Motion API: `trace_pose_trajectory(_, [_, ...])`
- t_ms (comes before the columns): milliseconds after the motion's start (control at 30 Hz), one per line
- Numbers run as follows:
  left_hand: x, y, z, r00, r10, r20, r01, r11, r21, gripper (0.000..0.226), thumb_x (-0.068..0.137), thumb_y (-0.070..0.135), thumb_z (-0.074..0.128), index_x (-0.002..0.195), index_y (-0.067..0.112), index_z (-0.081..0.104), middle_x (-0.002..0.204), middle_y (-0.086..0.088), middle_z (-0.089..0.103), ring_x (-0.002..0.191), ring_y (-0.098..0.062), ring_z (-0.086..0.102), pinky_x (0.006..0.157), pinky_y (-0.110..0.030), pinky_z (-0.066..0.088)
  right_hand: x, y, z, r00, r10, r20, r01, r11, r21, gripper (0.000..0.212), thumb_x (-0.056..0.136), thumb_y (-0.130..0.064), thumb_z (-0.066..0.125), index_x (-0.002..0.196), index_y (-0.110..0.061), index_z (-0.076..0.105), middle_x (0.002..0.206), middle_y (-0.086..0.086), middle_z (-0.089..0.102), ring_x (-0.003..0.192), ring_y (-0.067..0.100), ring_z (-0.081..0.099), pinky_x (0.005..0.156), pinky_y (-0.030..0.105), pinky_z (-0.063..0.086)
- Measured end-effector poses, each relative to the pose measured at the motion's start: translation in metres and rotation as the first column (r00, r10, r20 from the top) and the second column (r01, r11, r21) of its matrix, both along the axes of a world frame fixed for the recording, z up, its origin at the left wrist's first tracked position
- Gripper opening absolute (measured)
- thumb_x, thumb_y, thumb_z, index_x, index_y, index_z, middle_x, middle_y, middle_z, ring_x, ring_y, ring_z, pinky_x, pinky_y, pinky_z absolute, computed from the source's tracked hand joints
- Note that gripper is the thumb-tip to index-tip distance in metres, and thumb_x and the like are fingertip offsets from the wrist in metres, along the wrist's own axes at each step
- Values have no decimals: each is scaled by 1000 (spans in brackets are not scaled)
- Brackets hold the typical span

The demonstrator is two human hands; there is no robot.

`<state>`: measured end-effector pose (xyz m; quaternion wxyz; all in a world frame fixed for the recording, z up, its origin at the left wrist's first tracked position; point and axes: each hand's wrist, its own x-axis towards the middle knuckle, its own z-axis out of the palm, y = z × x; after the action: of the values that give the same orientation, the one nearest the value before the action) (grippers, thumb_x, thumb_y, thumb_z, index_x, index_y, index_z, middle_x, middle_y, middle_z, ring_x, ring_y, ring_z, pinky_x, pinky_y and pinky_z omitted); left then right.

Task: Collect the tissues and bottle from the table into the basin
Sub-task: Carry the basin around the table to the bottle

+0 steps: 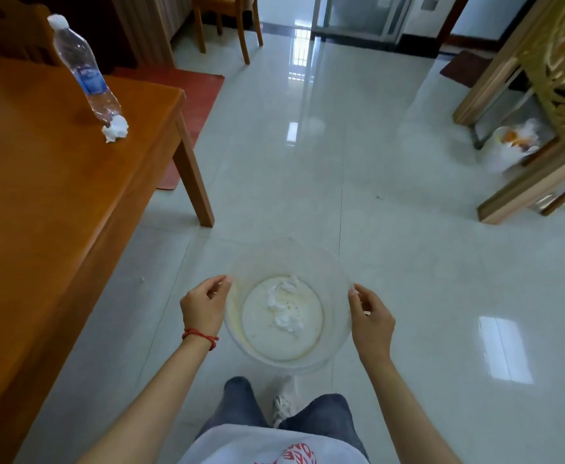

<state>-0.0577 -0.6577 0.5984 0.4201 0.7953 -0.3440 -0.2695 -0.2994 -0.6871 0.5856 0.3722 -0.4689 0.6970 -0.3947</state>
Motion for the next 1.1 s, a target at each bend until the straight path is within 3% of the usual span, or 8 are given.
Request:
trace_pose_trajectory(300, [35, -126, -1, 997, 83, -7, -83, 996, 14, 25, 82, 17, 60, 99, 0, 66, 98, -18, 70, 83, -20, 57, 77, -26, 43, 39, -146, -5, 997, 75, 25, -76, 997, 18, 21, 88, -22, 57, 104, -11, 67, 95, 1, 69, 77, 1, 60, 64, 2, 43])
trace_pose_trajectory(467, [71, -208, -6, 994, 108, -27, -107, 994, 31, 24, 83, 18, 59, 98, 1, 67, 96, -17, 71, 81, -19, 56, 77, -26, 43, 78, -232, -11, 996, 82, 28, -82, 996, 28, 18, 87, -20, 57, 100, -13, 67, 94, 0, 68, 72, -10, 57, 63, 1, 41])
trace_pose_trajectory(633, [104, -280, -4, 990, 137, -40, -136, 990, 40, 24, 82, 18, 60, 99, 2, 67, 97, -17, 71, 83, -18, 56, 77, -25, 41, 112, -310, -4, 995, 95, 24, -96, 995, 27, 19, 88, -20, 57, 102, -12, 67, 96, 2, 69, 78, 5, 61, 63, 1, 42])
trace_pose_trajectory(900, [133, -359, -5, 972, 213, -98, -208, 976, 56, 25, 83, 20, 60, 101, 4, 66, 94, -13, 70, 81, -17, 56, 77, -26, 43, 145, -409, -6, 984, 181, 4, -181, 983, 32, 22, 88, -23, 56, 104, -12, 66, 98, 2, 69, 82, 7, 61, 64, 0, 42])
trace_pose_trajectory(1100, [141, -399, -15, 923, 371, -106, -365, 928, 73, 22, 83, 19, 60, 98, 4, 67, 92, -14, 71, 83, -22, 59, 78, -28, 45, 166, -484, -11, 940, 341, 8, -341, 939, 52, 22, 88, -22, 56, 105, -11, 66, 96, 0, 68, 80, 4, 60, 64, 1, 43])
